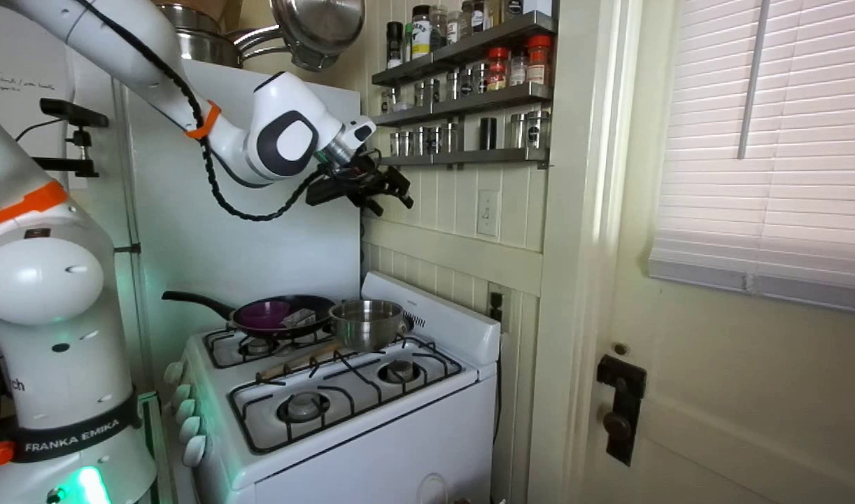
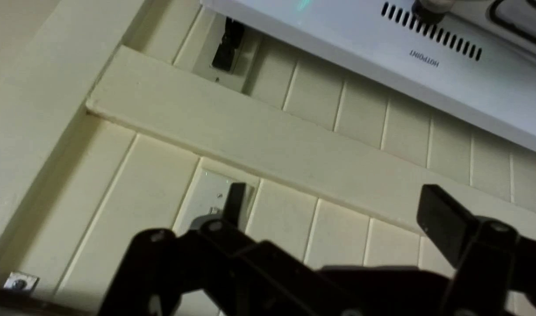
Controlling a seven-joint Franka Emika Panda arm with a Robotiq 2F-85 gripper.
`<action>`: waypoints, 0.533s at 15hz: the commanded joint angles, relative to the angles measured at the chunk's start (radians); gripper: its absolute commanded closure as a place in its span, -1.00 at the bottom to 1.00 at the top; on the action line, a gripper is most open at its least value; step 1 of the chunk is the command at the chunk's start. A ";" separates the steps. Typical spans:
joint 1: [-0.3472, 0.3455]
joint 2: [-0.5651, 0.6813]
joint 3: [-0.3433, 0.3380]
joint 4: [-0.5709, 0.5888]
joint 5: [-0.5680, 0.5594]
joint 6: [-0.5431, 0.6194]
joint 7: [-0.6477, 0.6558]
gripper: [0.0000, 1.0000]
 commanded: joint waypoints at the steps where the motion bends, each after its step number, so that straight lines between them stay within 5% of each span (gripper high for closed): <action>1: 0.051 0.066 -0.035 0.037 -0.025 0.147 -0.048 -1.00; 8: 0.046 0.128 -0.003 0.057 -0.043 0.496 -0.055 -1.00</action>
